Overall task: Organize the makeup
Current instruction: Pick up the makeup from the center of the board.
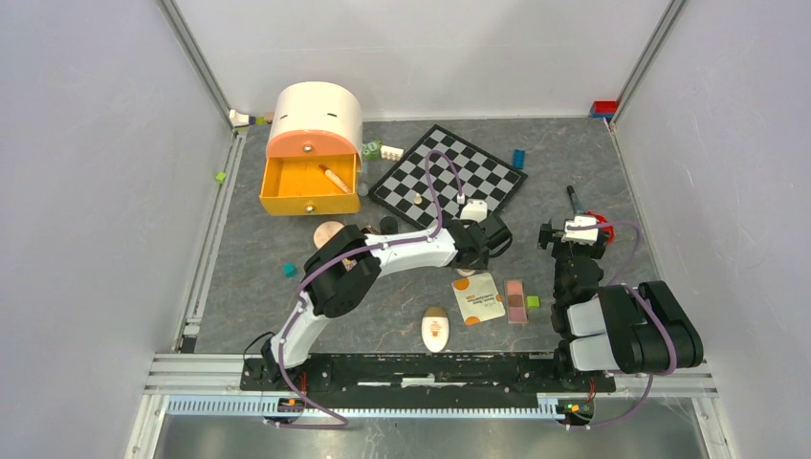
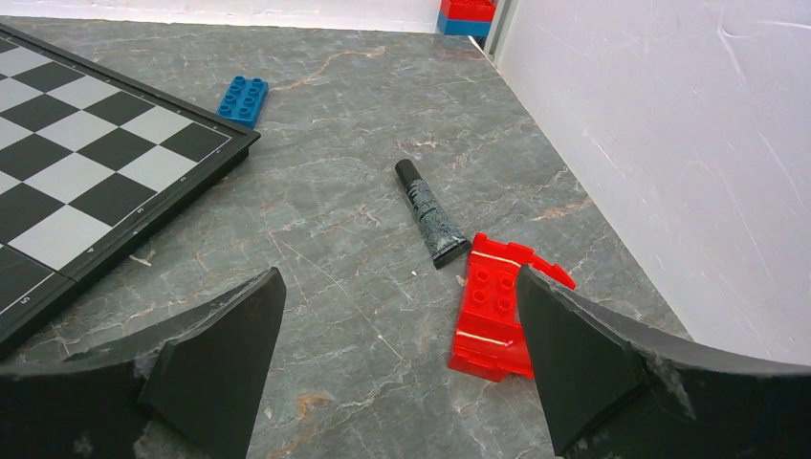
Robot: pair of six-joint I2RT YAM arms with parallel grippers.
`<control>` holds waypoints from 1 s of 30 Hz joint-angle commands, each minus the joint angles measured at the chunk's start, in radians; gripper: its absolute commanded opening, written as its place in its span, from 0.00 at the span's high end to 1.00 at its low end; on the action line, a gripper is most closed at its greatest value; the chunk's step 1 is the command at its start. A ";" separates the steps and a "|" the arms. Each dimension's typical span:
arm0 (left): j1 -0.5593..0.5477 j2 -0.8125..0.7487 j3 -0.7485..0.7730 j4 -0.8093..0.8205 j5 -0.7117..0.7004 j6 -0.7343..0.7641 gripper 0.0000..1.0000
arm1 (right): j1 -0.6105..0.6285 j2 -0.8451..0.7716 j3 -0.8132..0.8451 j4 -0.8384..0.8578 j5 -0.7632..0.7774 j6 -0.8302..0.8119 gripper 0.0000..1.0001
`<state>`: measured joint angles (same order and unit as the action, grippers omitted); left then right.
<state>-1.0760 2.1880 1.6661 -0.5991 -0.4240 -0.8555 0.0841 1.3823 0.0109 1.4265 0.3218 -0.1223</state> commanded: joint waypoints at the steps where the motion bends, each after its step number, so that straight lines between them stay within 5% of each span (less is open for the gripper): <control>1: -0.018 -0.007 -0.016 0.015 -0.024 -0.045 0.45 | -0.002 -0.006 -0.117 0.031 -0.004 -0.015 0.03; 20: -0.114 -0.390 -0.345 0.076 -0.007 0.014 0.54 | -0.001 -0.006 -0.118 0.031 -0.005 -0.016 0.02; 30: -0.116 -0.595 -0.394 0.050 0.015 0.114 0.55 | -0.001 -0.006 -0.118 0.031 -0.006 -0.015 0.03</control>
<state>-1.1915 1.6844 1.2739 -0.5518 -0.3923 -0.8173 0.0841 1.3823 0.0109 1.4265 0.3218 -0.1261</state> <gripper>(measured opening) 0.579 0.975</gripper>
